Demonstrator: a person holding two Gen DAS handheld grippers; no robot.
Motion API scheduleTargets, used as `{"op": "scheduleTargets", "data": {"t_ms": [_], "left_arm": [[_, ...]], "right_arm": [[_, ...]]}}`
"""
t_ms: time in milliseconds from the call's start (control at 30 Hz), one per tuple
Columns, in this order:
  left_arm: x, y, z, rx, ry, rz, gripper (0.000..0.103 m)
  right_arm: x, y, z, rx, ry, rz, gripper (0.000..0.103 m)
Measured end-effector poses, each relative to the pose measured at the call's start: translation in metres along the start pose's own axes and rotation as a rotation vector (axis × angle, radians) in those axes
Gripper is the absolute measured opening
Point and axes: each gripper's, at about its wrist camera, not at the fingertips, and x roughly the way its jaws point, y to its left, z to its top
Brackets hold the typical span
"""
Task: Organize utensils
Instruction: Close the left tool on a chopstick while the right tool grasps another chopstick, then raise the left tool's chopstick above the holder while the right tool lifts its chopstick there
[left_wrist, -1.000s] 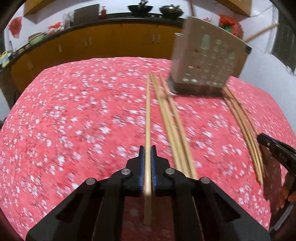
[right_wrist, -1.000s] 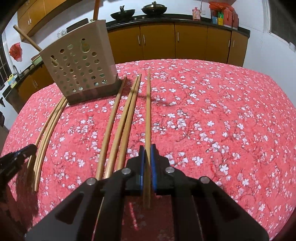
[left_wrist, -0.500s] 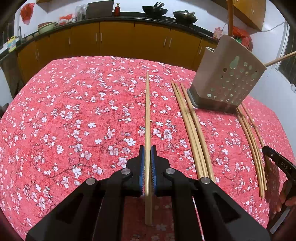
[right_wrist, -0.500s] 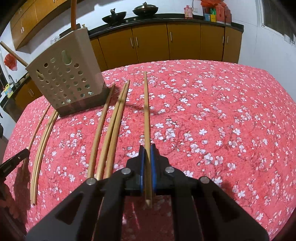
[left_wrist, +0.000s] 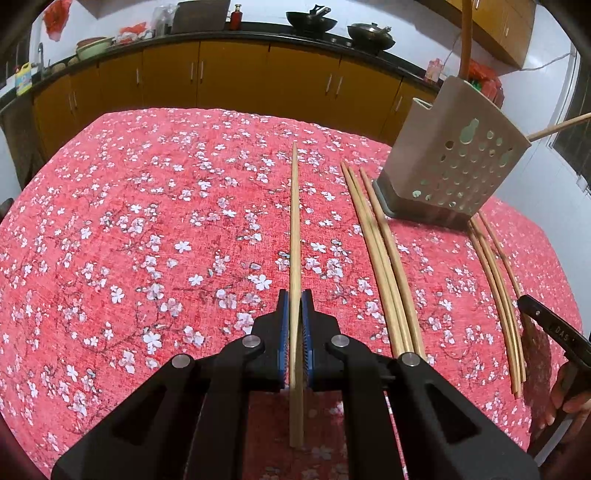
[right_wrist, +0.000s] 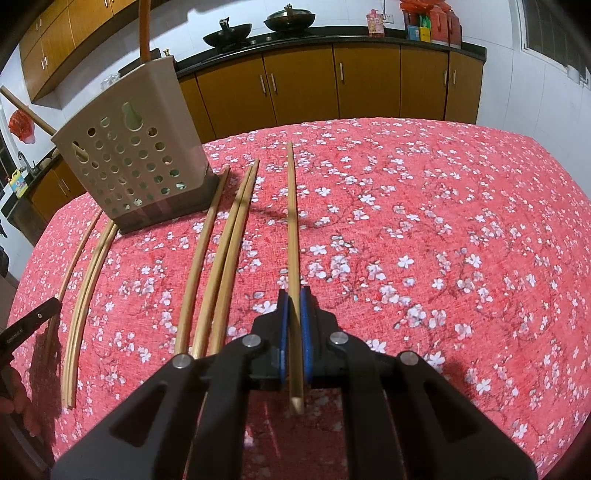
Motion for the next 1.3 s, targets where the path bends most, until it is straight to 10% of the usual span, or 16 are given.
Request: {"op": "scheduleTargets", "data": {"t_ms": [800,1300], "left_arm": [[-0.012,-0.011,-0.006,0.016,0.001,0.011,0.008],[-0.099,-0.013,0.042,0.03,-0.25,-0.017,0.007]], "right_arm": [[-0.025,-0.004,-0.003,0.013,-0.039,0.02,0.008],[-0.121,-0.003,0.042,0.002,-0.31,0.047,0.008]]}}
